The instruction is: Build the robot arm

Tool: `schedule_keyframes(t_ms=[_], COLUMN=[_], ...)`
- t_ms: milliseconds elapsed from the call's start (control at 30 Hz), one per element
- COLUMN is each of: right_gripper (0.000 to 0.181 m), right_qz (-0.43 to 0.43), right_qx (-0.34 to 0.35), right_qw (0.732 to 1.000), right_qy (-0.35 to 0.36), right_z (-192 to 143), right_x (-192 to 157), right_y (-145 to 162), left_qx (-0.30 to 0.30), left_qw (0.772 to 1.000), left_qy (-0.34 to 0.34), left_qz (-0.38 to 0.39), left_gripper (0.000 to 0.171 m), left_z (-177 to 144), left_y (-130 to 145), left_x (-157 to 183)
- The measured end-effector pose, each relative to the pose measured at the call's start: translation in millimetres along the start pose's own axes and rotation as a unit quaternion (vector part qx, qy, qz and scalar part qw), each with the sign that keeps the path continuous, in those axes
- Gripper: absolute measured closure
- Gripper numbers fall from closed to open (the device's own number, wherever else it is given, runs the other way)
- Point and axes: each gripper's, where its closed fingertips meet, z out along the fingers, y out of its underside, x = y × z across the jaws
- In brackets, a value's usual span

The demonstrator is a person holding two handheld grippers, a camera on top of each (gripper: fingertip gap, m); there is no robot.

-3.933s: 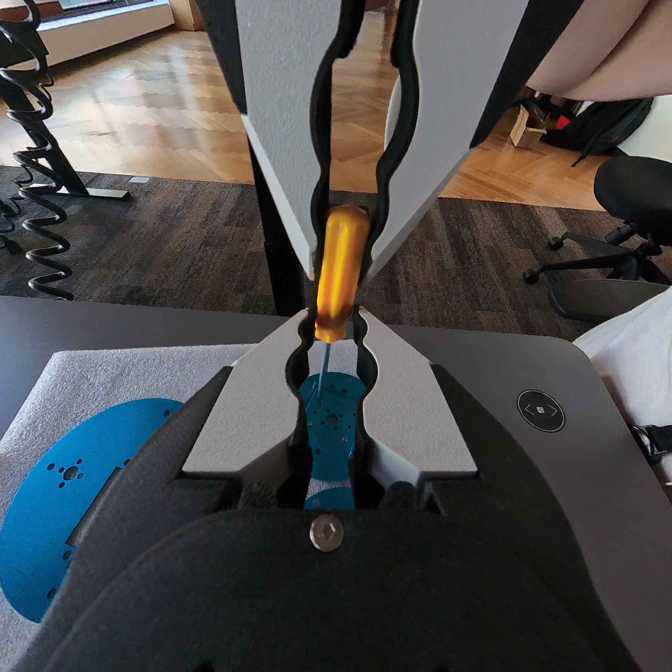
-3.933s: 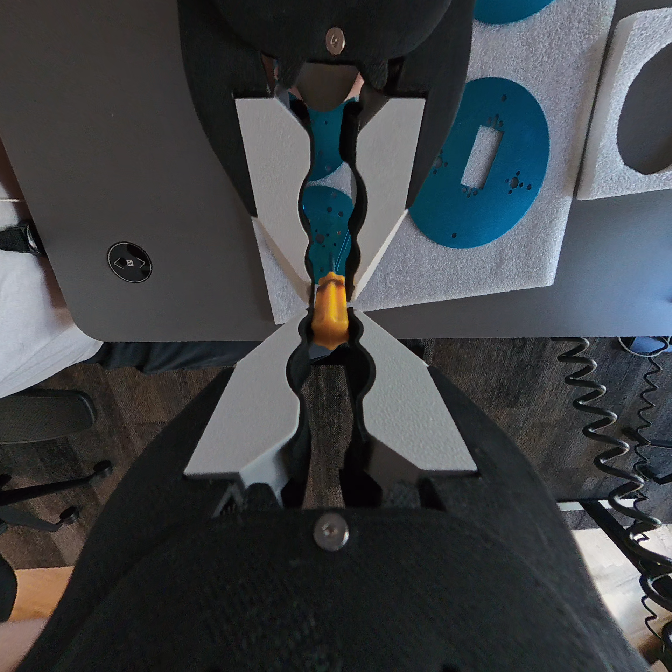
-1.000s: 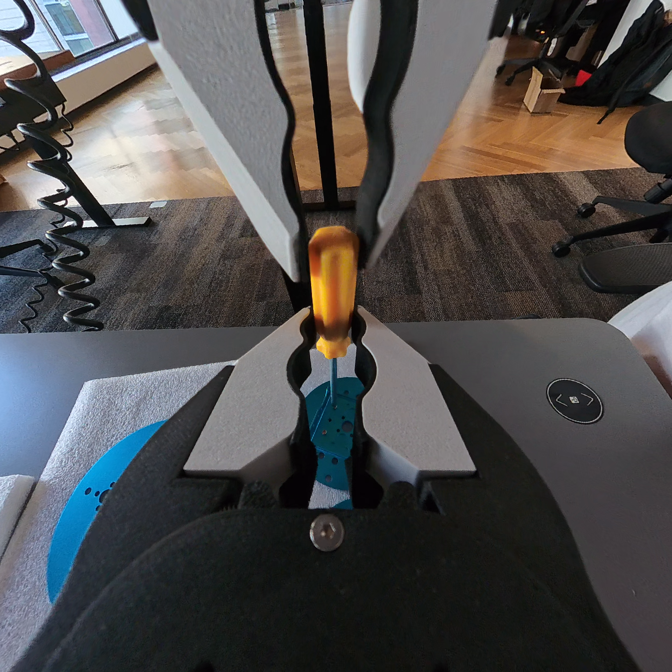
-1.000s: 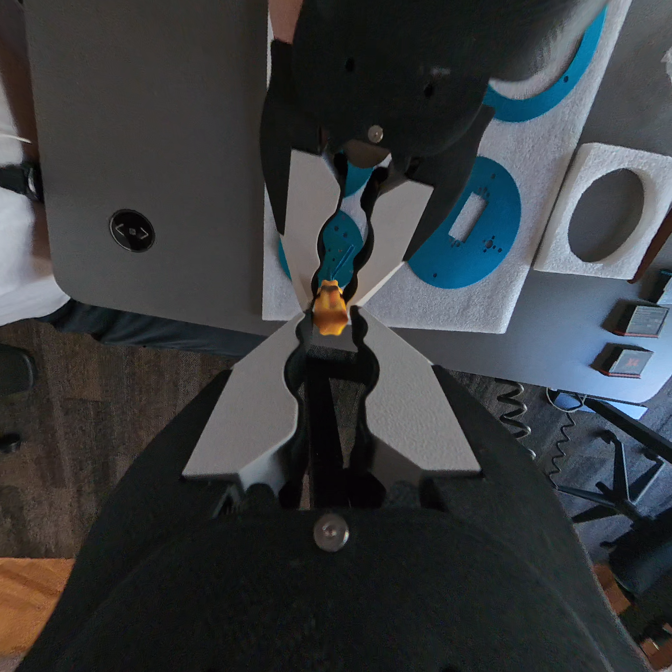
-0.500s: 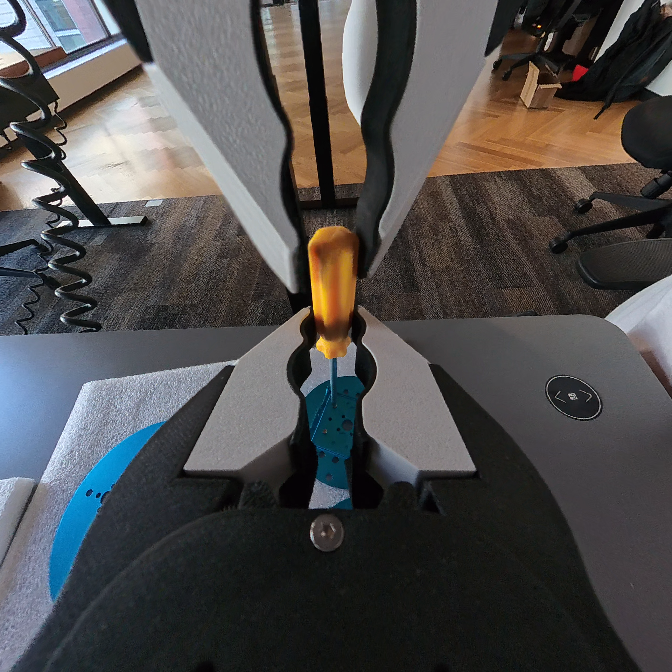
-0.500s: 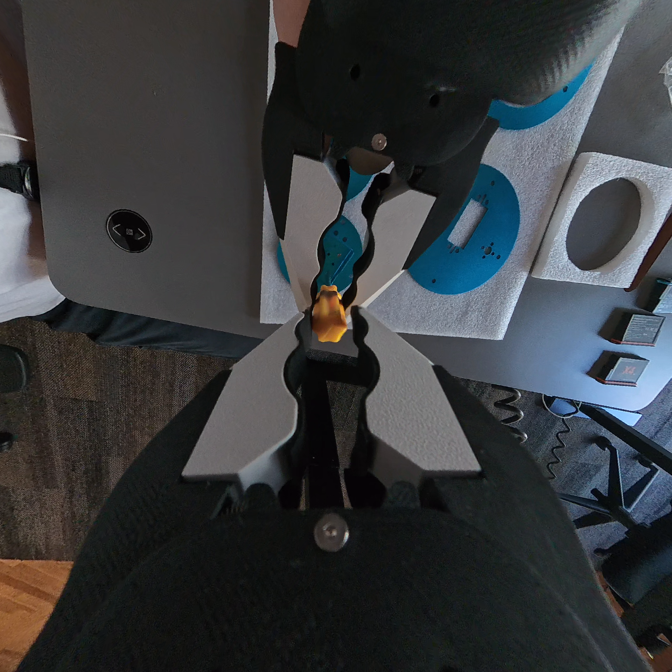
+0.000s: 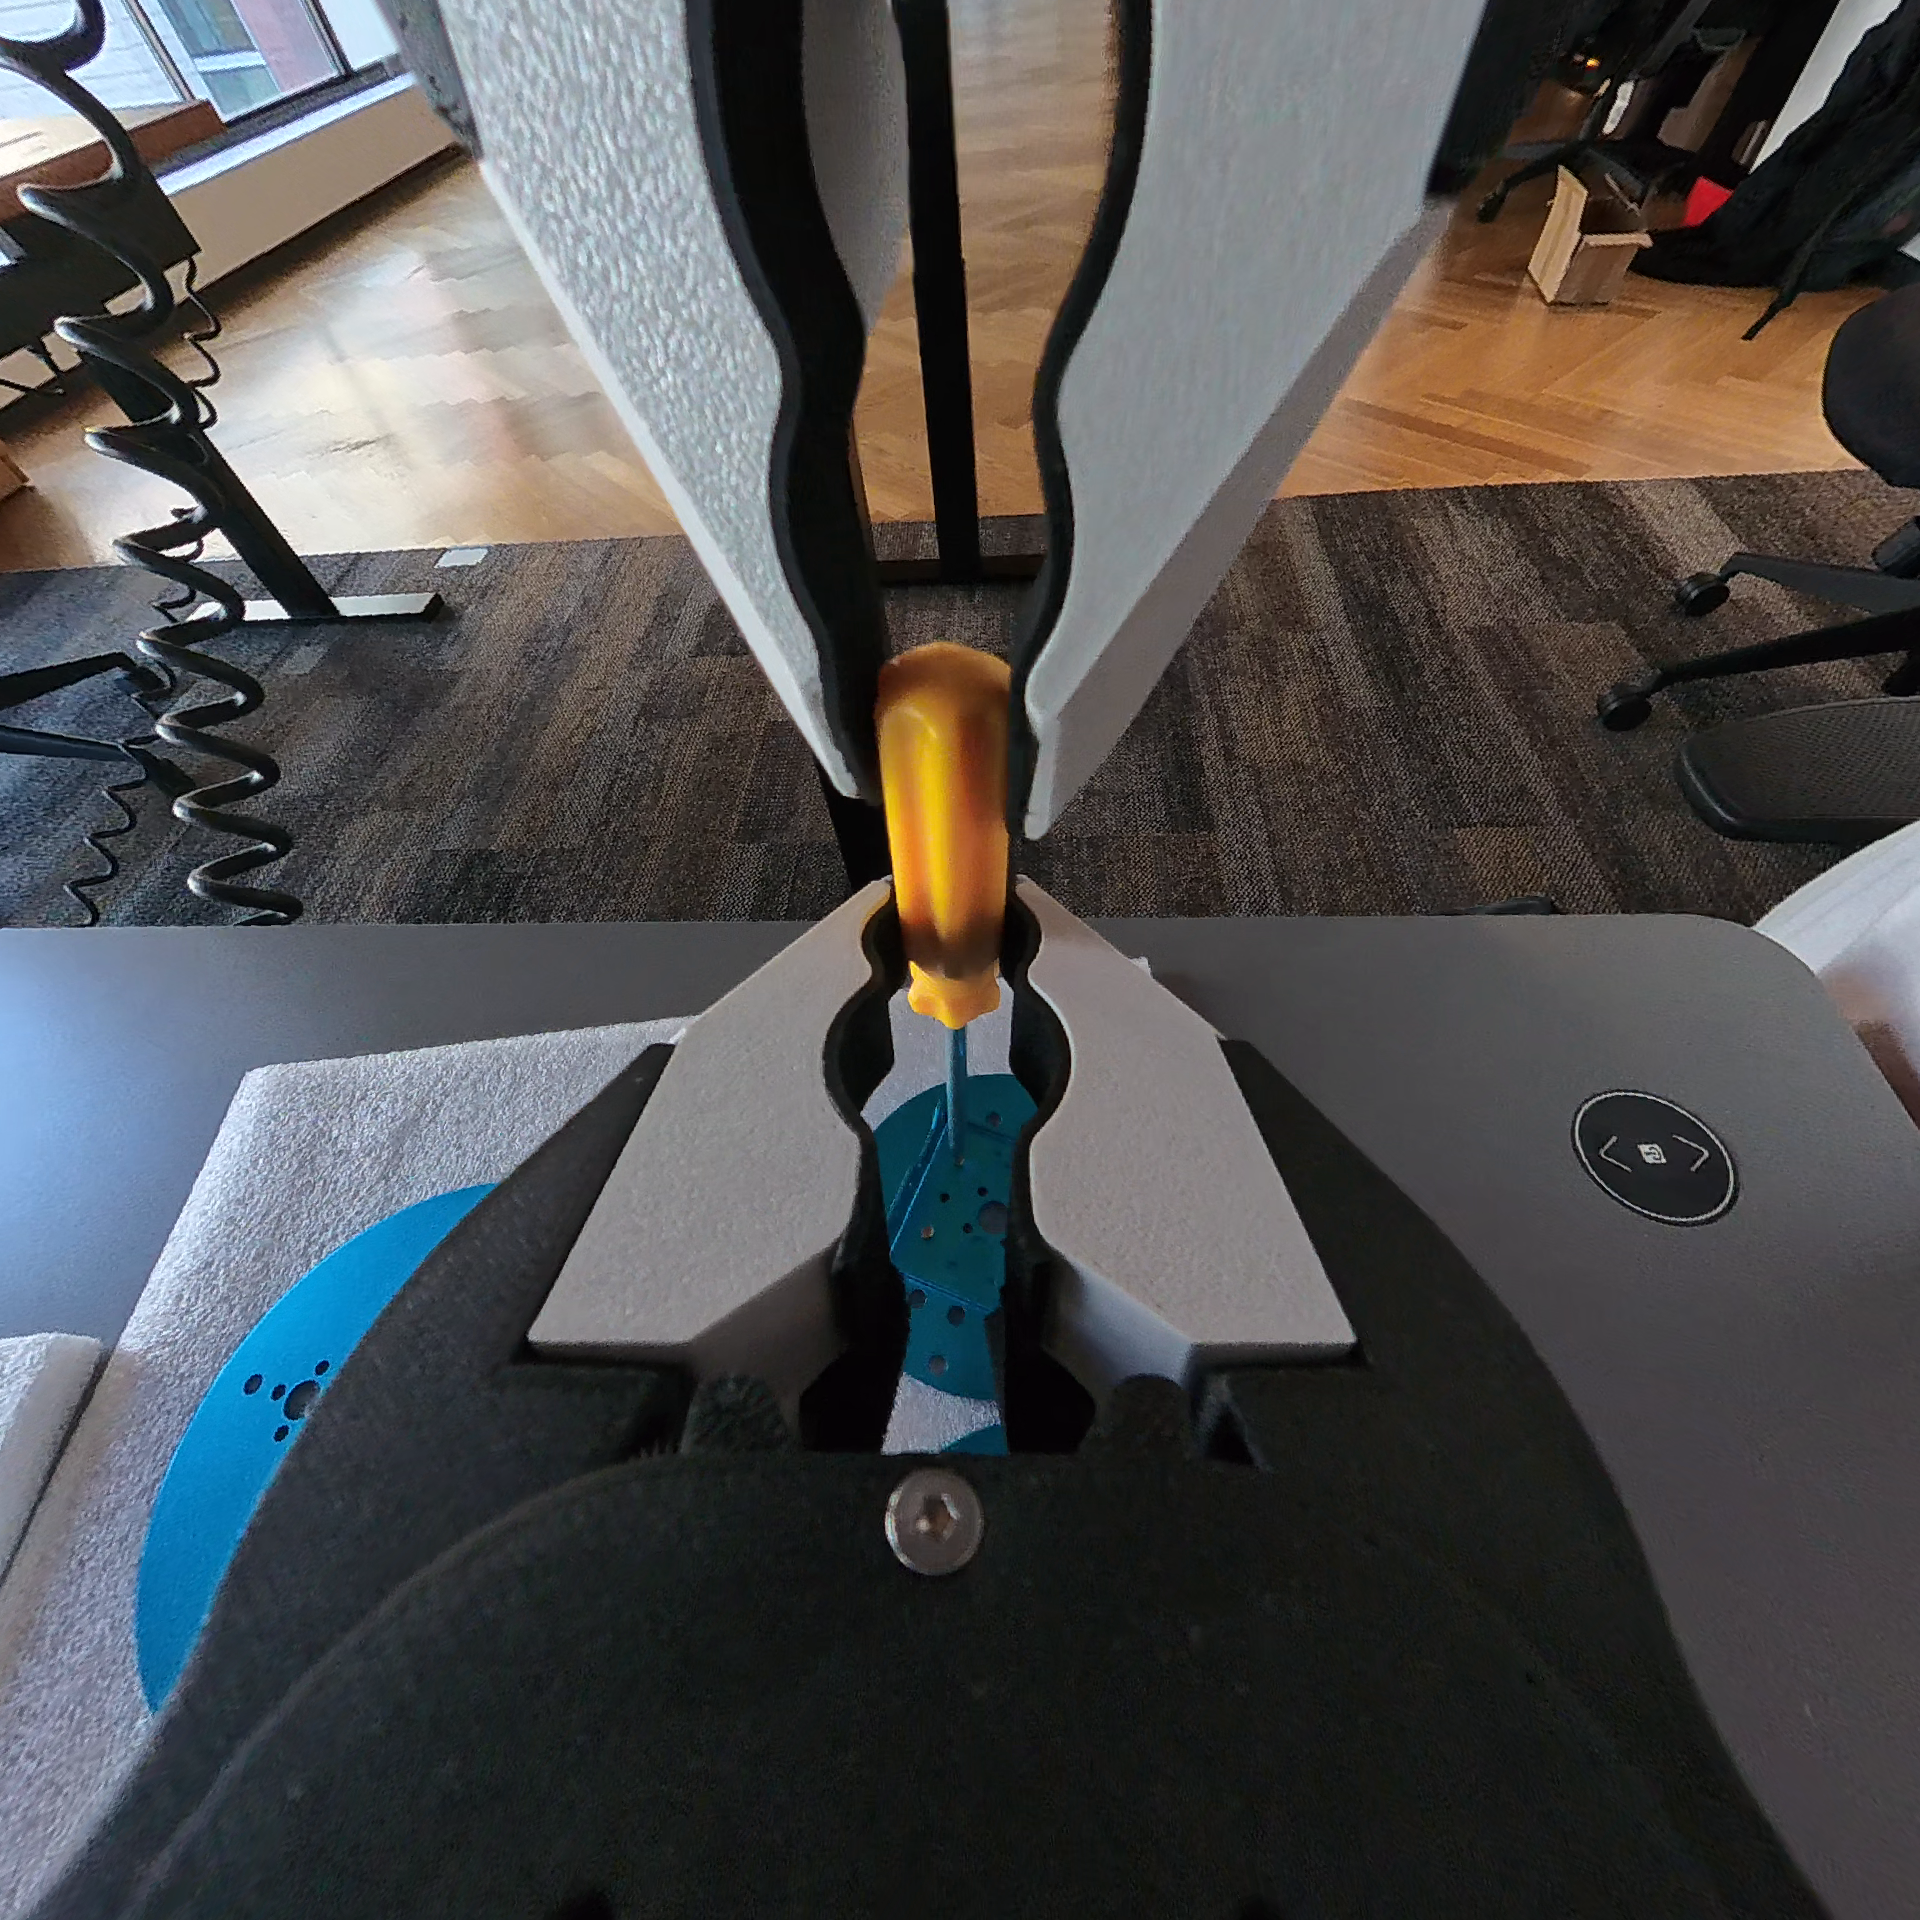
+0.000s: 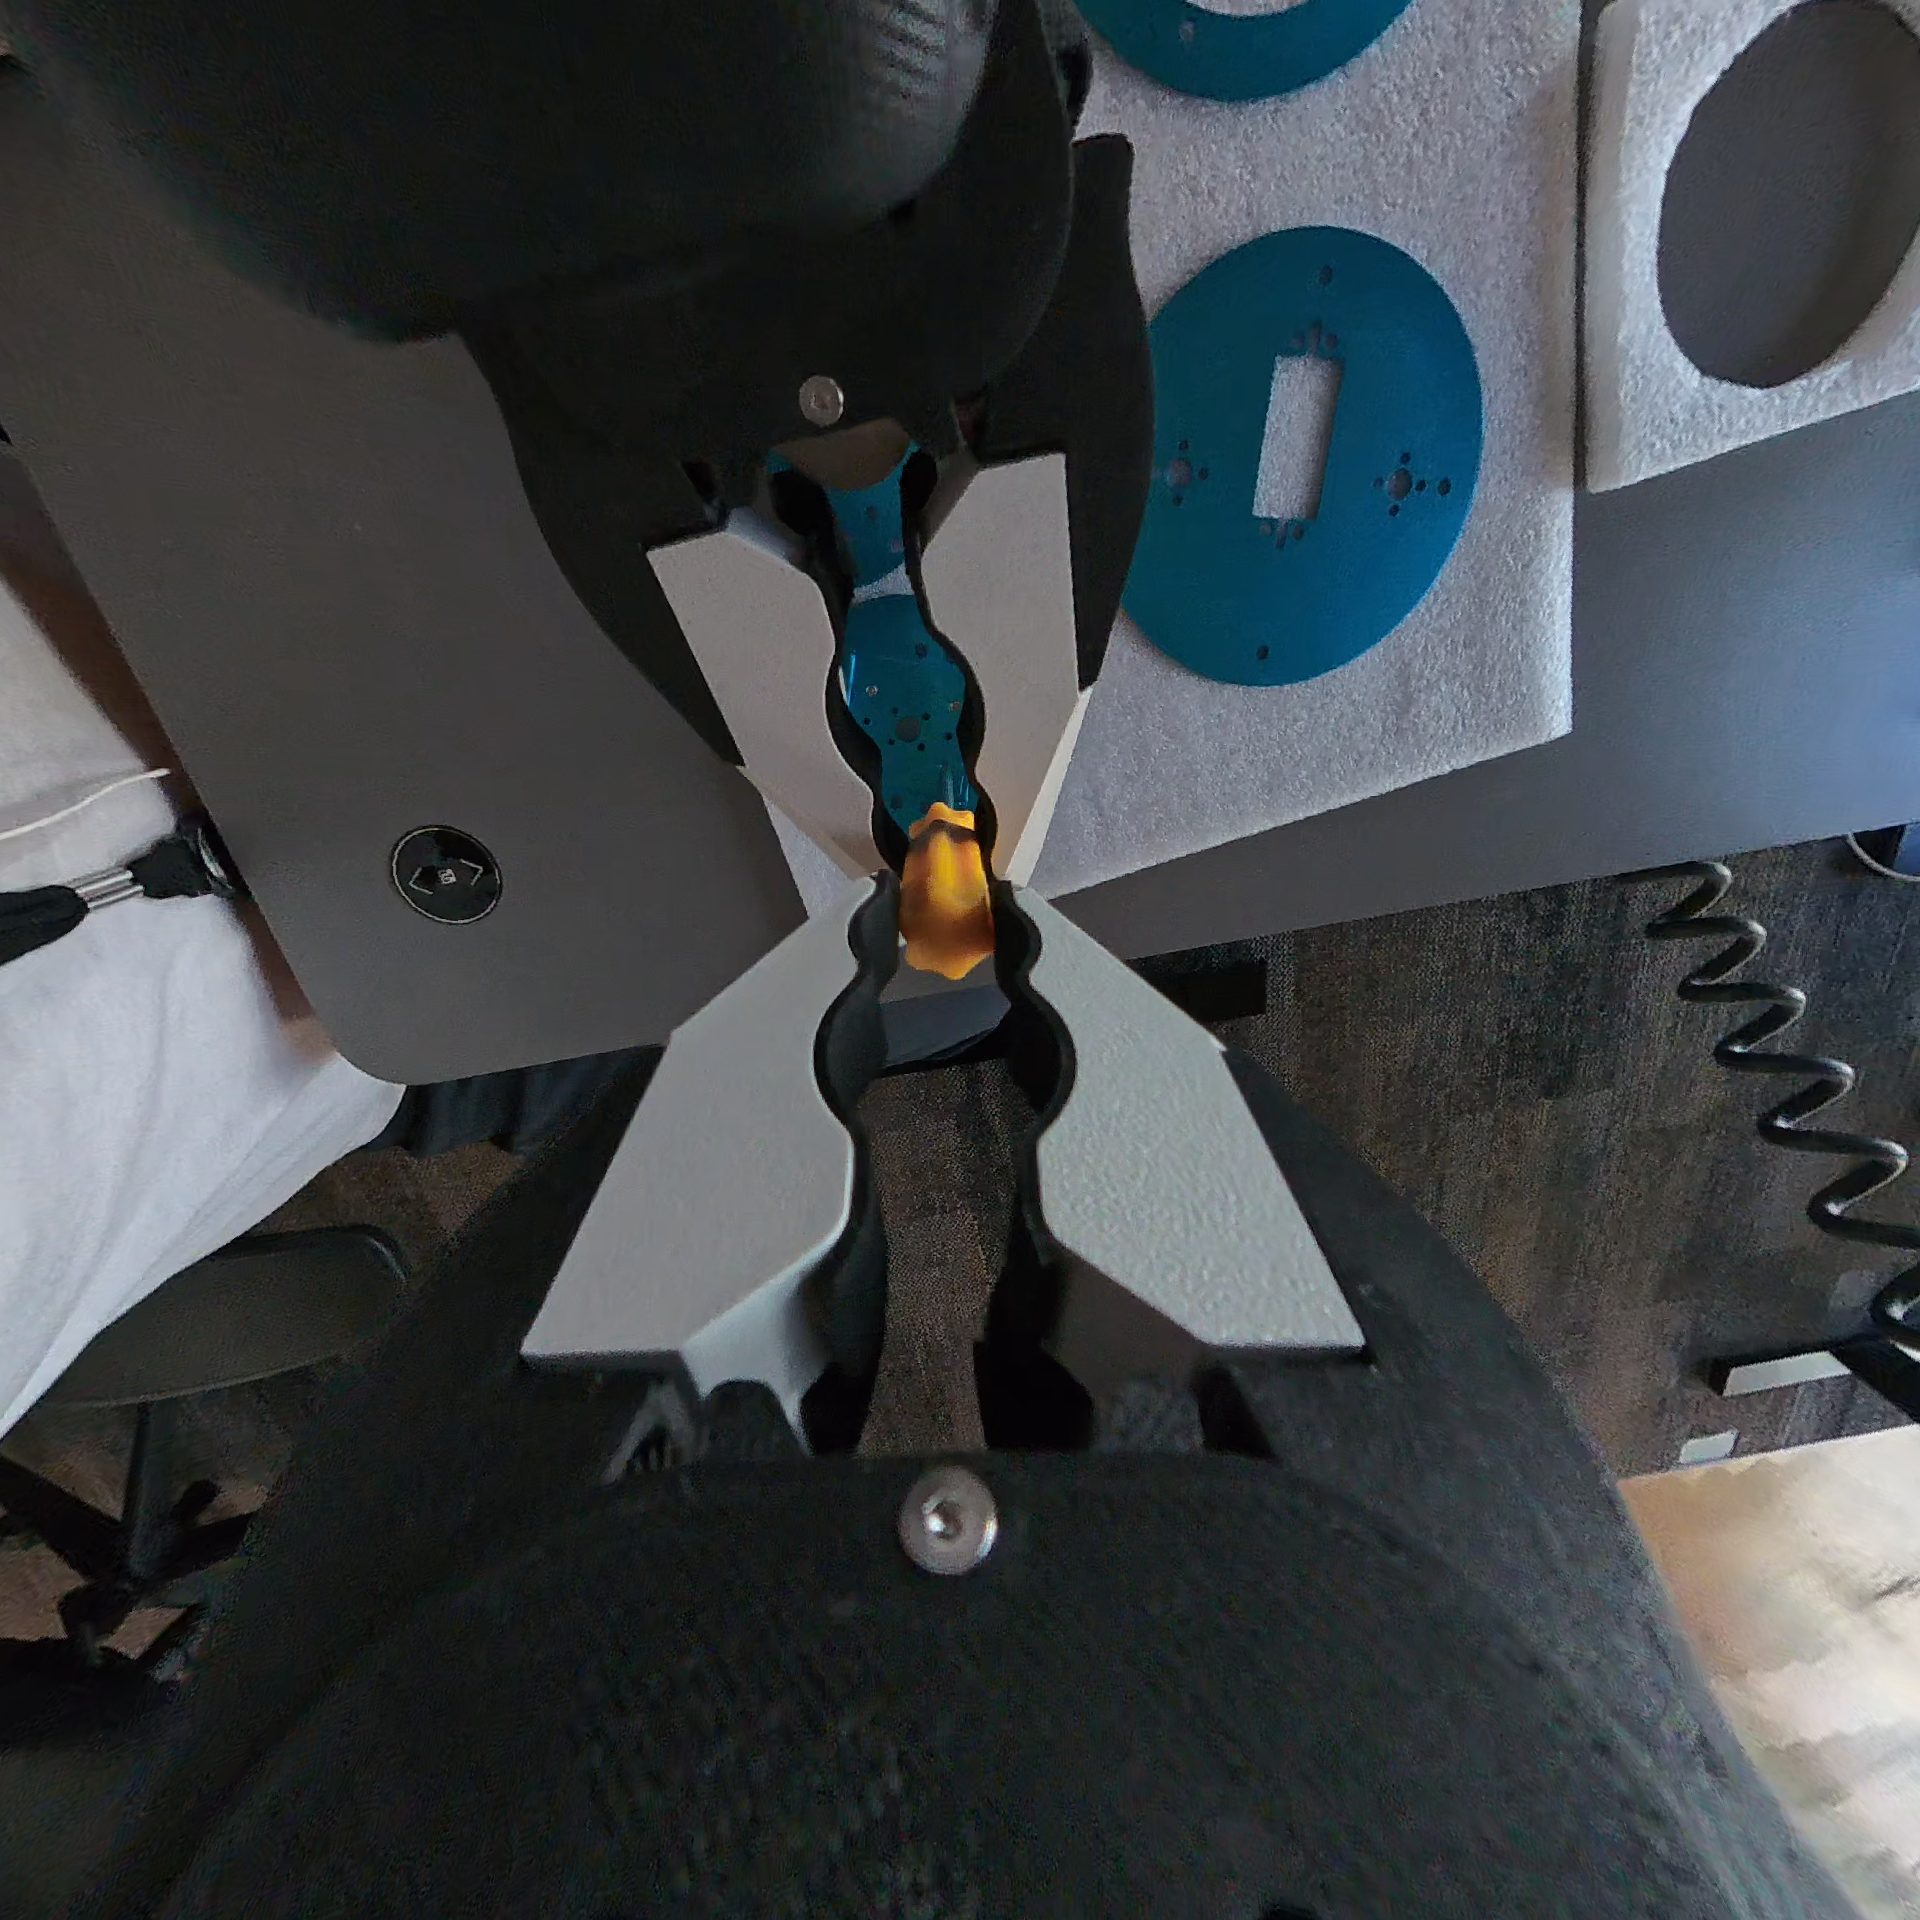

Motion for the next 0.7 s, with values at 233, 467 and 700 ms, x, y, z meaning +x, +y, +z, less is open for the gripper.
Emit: schedule_keyframes(t_ms=[233, 467, 700], right_gripper=[0.164, 0.165, 0.164], right_qz=[-0.150, 0.019, 0.013], right_qx=[-0.011, -0.036, -0.020], right_qw=[0.989, 0.999, 1.000], right_qy=[-0.005, -0.005, -0.011], right_z=[0.2, 1.0, 1.3], right_x=[-4.4, -2.3, -4.4], right_y=[0.6, 0.6, -1.5], left_qx=[0.001, -0.004, -0.004], left_qw=[1.000, 1.000, 1.000], left_qy=[0.004, 0.002, 0.005], left_qz=[0.002, 0.000, 0.005], left_gripper=[0.156, 0.156, 0.155], left_z=[-0.2, -0.7, 0.1], left_y=[0.2, 1.0, 1.2], left_x=[1.4, 0.7, 1.9])
